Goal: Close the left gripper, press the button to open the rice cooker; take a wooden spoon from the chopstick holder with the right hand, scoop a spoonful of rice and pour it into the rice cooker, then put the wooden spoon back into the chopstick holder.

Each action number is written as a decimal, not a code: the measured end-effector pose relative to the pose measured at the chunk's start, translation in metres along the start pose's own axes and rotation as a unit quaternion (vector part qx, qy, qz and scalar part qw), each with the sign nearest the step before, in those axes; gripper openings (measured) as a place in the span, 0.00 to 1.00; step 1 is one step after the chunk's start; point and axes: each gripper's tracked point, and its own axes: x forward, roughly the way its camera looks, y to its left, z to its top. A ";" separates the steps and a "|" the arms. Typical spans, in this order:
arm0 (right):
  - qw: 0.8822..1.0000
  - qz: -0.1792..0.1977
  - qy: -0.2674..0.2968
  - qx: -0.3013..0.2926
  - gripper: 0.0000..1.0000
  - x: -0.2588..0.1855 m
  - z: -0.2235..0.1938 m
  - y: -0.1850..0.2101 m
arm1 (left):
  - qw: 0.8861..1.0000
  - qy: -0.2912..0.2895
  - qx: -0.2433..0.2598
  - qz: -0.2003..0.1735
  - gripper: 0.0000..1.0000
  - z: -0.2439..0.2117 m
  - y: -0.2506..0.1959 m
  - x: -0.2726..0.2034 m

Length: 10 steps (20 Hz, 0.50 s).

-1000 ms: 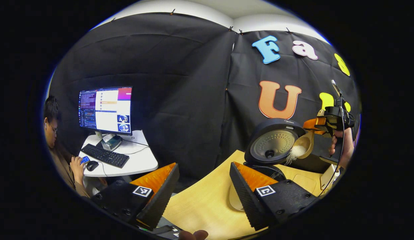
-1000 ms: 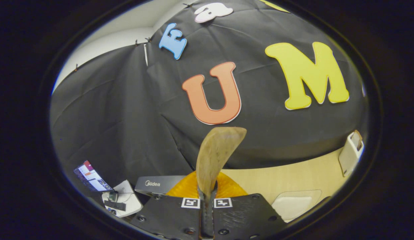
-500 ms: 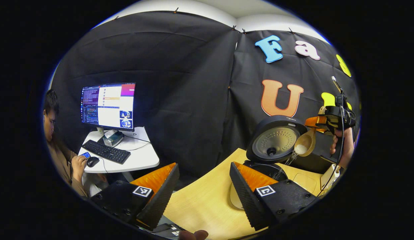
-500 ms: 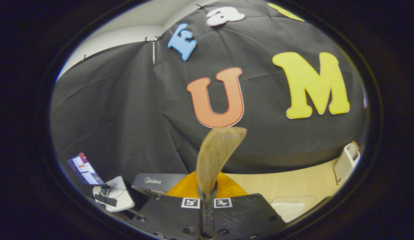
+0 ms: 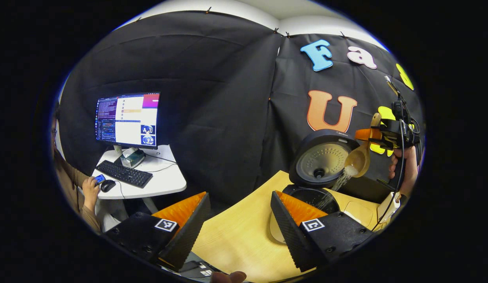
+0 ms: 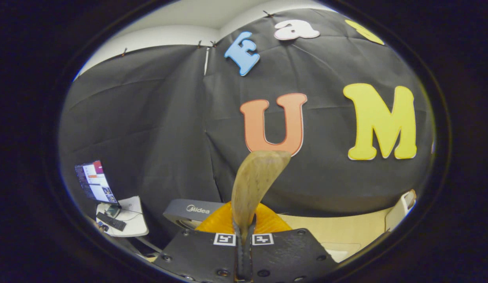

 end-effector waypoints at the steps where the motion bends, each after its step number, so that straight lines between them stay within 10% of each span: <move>1: 1.000 0.000 -0.001 -0.006 0.00 0.000 0.000 0.003 | 1.000 -0.001 0.001 0.001 0.99 0.001 0.001 -0.002; 10: 0.997 0.012 -0.018 -0.079 0.00 0.001 0.002 0.021 | 1.000 -0.004 0.005 0.011 0.99 0.002 0.010 -0.005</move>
